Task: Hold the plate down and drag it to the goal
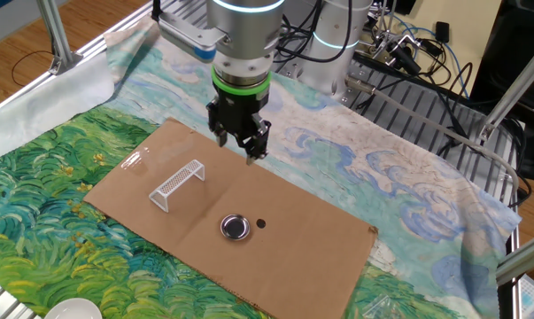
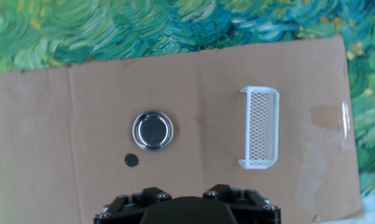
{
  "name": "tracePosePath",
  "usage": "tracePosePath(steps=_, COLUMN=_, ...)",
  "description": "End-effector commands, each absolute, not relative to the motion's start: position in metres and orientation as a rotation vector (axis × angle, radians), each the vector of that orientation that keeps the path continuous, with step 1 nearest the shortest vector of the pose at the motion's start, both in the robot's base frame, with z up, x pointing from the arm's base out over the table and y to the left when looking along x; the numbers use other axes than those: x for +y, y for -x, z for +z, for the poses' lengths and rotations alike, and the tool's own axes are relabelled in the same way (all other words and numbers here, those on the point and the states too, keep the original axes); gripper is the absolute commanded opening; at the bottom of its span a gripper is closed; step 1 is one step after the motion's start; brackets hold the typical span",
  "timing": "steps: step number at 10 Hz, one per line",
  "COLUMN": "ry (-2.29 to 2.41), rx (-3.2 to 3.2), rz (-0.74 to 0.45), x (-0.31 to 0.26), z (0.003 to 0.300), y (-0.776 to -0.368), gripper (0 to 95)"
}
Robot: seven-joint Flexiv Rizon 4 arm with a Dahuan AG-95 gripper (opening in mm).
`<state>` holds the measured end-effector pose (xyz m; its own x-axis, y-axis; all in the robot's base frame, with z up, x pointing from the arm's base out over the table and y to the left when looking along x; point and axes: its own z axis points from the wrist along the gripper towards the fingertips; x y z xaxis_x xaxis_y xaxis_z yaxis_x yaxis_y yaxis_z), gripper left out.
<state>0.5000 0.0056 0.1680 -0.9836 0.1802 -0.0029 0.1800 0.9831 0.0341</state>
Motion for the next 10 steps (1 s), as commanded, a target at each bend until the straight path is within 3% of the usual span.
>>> tracePosePath(steps=1, ry=-0.425, rx=3.101, rz=0.079, x=0.009, z=0.166, y=-0.501, gripper=0.0)
tracePosePath(steps=10, ry=-0.427, rx=3.113, rz=0.073, x=0.026, z=0.152, y=-0.505, gripper=0.0)
